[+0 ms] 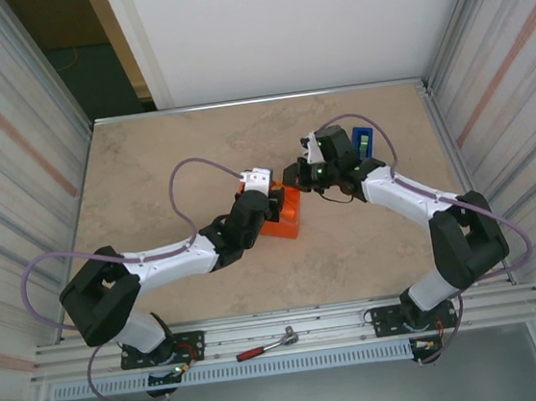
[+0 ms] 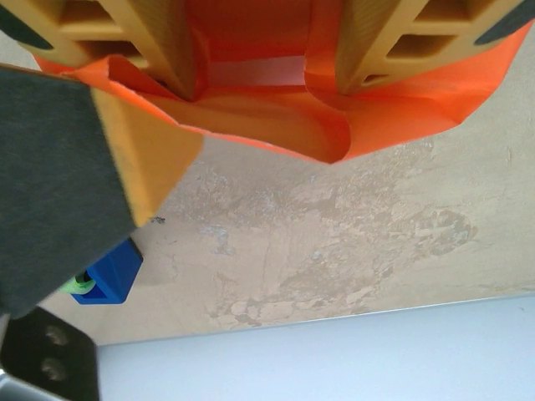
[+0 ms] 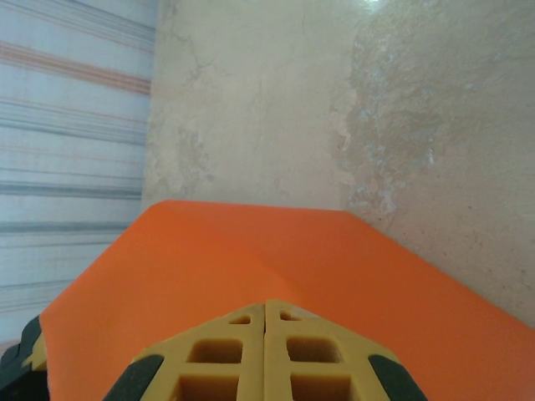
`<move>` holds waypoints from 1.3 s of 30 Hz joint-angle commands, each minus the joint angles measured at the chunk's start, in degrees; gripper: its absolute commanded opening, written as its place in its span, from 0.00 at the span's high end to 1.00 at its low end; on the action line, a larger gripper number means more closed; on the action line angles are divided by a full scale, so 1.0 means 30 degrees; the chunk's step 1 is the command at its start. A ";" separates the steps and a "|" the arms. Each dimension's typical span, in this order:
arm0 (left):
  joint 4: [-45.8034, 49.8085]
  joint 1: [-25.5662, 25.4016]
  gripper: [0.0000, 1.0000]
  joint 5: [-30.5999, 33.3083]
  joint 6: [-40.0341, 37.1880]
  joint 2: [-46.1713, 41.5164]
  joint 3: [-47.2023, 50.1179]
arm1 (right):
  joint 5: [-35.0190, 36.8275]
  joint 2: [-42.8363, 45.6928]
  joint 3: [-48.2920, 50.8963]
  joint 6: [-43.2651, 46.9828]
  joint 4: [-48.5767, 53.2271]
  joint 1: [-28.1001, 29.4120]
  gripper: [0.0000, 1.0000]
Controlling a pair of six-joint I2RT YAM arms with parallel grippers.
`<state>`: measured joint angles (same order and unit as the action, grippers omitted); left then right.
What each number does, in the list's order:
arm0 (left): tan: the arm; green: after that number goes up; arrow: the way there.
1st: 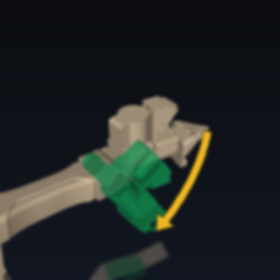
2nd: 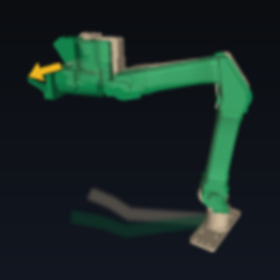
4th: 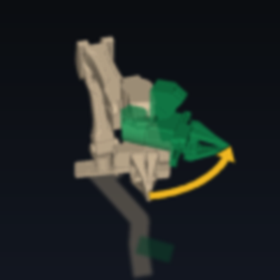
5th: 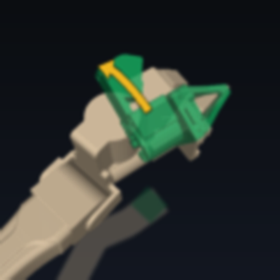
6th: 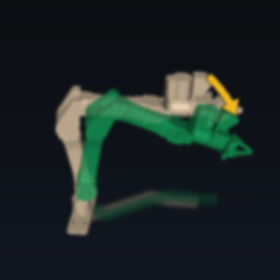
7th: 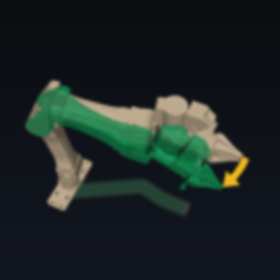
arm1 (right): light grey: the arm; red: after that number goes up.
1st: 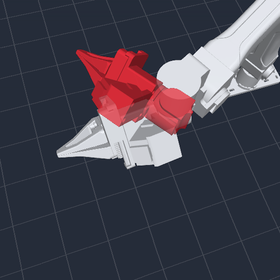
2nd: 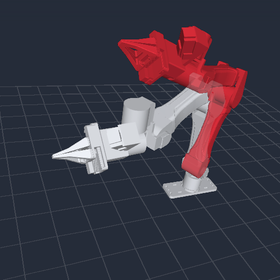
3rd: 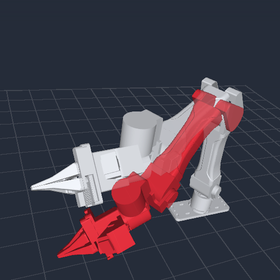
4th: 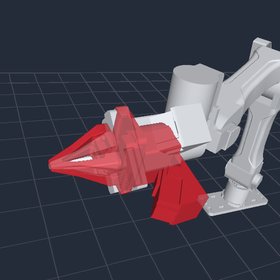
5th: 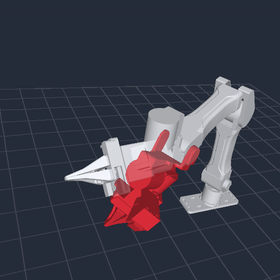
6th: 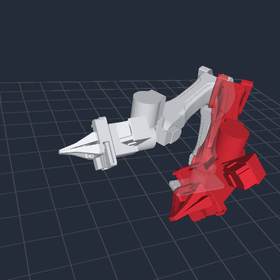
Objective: Wrap the gift box in paper
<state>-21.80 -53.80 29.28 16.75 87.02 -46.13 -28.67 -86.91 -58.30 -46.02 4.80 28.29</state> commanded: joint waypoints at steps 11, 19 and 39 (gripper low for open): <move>0.4396 -0.0071 0.52 -0.0927 0.2119 0.1586 0.1539 | 0.1510 0.1826 0.1211 0.0075 0.2883 0.1074 1.00; 0.6184 0.0584 0.50 -0.3287 0.1846 -0.0836 0.0185 | 0.1950 0.1925 0.3097 -0.0188 0.1976 0.1203 1.00; 1.2152 0.9394 0.55 -1.6705 -0.0218 0.1607 -0.8764 | 0.2487 0.1796 0.4103 0.0018 0.1418 0.1408 1.00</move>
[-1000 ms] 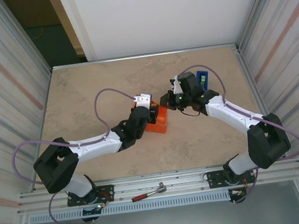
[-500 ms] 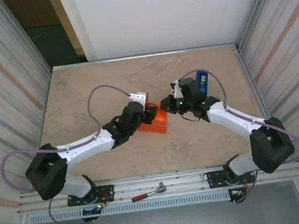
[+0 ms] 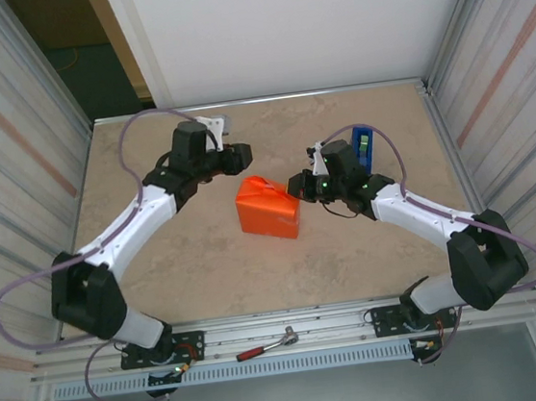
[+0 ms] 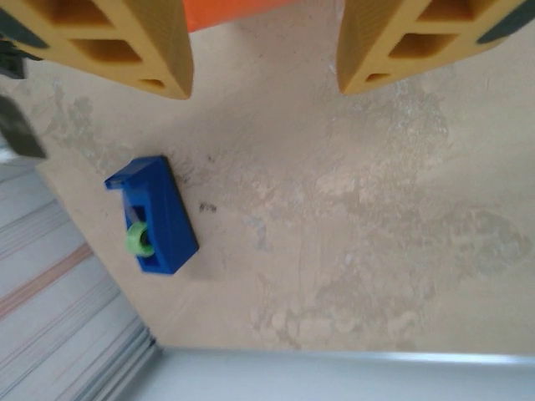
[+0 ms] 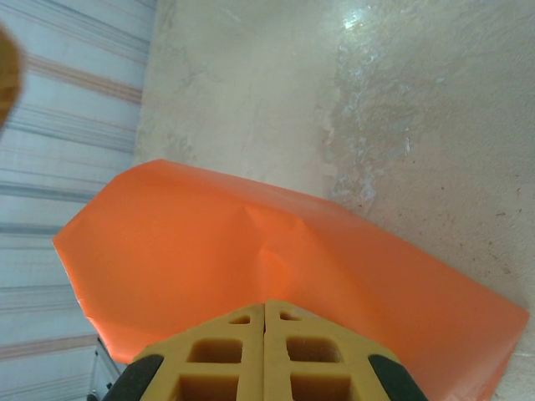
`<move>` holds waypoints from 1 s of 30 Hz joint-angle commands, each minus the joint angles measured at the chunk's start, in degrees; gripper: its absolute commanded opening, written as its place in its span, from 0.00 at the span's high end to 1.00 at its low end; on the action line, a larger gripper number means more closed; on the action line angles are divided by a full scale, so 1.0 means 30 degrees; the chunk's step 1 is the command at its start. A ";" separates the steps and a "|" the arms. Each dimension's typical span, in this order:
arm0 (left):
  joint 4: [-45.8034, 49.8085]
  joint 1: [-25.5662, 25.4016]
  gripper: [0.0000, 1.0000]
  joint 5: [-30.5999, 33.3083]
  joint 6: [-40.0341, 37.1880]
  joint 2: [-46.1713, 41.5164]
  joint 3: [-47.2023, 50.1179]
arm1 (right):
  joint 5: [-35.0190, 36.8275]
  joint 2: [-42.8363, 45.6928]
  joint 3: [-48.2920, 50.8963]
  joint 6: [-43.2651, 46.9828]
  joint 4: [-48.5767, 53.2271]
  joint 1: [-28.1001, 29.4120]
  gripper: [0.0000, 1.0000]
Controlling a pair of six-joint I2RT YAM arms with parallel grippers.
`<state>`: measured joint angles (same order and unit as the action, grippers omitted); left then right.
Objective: Wrap the gift box in paper
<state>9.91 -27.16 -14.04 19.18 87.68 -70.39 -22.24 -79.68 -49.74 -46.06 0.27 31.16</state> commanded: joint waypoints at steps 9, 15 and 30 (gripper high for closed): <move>0.0211 0.0850 0.67 0.0203 -0.0055 -0.0673 0.2667 | 0.0494 -0.0393 0.1359 0.0170 0.3131 0.0454 1.00; -0.0658 0.0849 0.82 -0.0055 0.0354 -0.2207 0.4757 | 0.0441 -0.0436 0.1289 0.0186 0.3161 0.0440 1.00; -0.2368 0.0041 1.00 -0.0702 0.0993 -0.3790 0.6391 | 0.0471 -0.0467 0.1256 0.0182 0.3132 0.0454 1.00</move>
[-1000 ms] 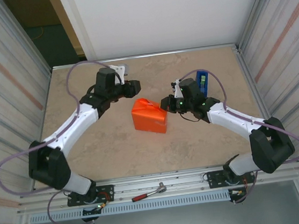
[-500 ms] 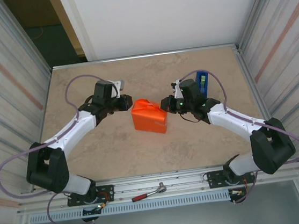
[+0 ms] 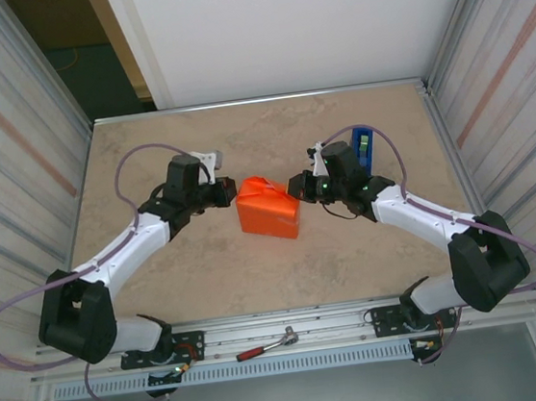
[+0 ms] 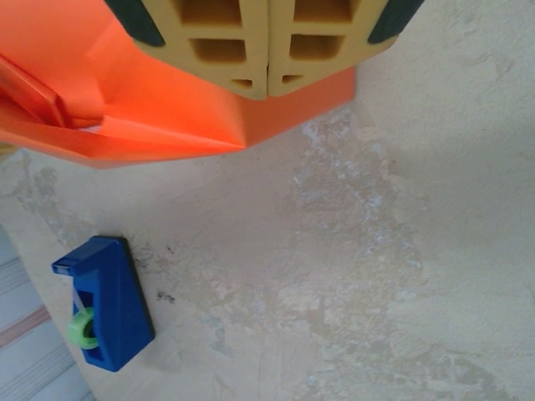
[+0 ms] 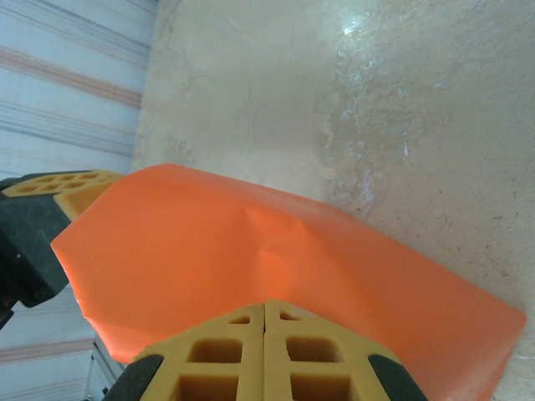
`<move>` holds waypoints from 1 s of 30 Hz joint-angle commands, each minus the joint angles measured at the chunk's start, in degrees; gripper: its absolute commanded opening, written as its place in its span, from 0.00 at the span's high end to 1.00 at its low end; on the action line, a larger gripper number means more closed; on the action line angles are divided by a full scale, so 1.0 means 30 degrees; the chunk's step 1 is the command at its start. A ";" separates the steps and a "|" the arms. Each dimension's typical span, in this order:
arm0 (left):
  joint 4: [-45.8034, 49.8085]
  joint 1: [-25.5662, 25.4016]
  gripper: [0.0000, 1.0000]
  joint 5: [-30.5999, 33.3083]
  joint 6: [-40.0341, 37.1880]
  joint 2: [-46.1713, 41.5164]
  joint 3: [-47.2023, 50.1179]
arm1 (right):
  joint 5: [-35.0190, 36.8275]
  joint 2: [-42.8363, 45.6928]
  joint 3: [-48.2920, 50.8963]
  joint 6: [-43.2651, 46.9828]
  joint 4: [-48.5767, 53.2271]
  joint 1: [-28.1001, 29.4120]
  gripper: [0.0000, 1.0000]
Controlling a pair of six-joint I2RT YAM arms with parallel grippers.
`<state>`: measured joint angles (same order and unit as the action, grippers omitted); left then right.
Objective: Wrap the gift box in paper
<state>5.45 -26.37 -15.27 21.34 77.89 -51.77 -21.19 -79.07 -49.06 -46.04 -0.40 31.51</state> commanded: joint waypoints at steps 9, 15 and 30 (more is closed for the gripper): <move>-0.1038 -0.1183 1.00 -0.0452 0.0674 -0.0637 0.0798 | 0.0177 -0.0682 0.1044 0.0246 0.3392 0.0300 1.00; -0.1799 -0.2040 1.00 -0.0045 0.1059 -0.0805 0.1840 | 0.0171 -0.0639 0.1148 0.0254 0.3387 0.0298 1.00; -0.0713 -0.5603 1.00 0.5877 -0.2383 -0.1111 0.2028 | 0.0133 -0.0772 0.1169 0.0259 0.3358 0.0264 1.00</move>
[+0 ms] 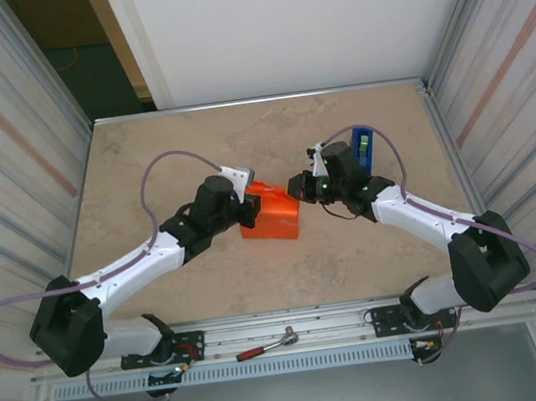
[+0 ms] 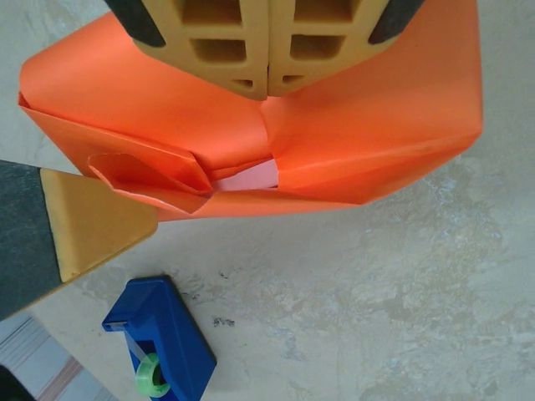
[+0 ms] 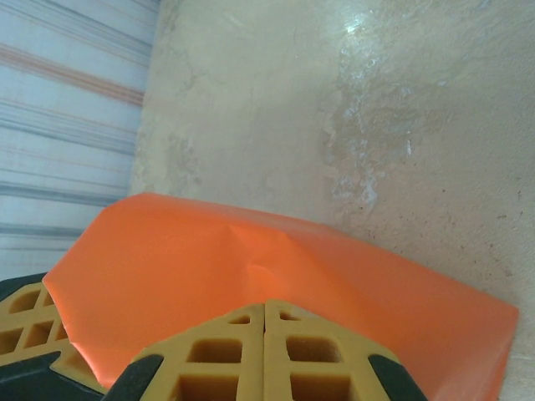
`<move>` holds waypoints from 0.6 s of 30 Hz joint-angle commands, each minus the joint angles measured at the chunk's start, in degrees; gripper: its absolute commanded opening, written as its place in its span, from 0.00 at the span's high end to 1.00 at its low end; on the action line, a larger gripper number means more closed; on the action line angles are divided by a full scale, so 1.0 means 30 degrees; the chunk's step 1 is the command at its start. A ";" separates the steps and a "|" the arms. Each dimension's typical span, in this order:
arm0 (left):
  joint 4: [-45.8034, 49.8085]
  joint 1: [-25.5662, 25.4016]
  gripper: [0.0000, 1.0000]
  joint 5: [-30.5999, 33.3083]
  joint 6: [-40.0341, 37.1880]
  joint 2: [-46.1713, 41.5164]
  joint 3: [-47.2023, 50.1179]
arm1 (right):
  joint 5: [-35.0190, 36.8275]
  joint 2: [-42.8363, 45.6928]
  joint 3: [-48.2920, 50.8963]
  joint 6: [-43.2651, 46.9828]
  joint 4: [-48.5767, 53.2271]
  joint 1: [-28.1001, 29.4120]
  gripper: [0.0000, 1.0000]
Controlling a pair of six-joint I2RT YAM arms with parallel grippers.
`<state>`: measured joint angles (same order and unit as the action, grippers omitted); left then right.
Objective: Wrap the gift box in paper
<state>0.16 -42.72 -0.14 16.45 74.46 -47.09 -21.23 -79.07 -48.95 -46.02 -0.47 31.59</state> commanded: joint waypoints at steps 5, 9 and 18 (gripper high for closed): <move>0.1495 0.0858 1.00 0.0442 -0.1101 -0.0912 -0.0961 | 0.0179 -0.0772 0.1280 0.0240 0.3350 0.0250 1.00; 0.1777 0.3121 1.00 -0.1746 -0.0958 -0.0444 -0.3212 | 0.0189 -0.0775 0.1345 0.0226 0.3295 0.0241 1.00; 0.2727 0.6053 1.00 -0.6584 -0.1075 0.5462 -0.8239 | 0.0159 -0.0874 0.1404 0.0211 0.3174 0.0228 1.00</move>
<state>5.45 -25.36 -12.84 14.68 85.82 -69.34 -21.19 -79.07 -48.47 -46.02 -1.56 31.64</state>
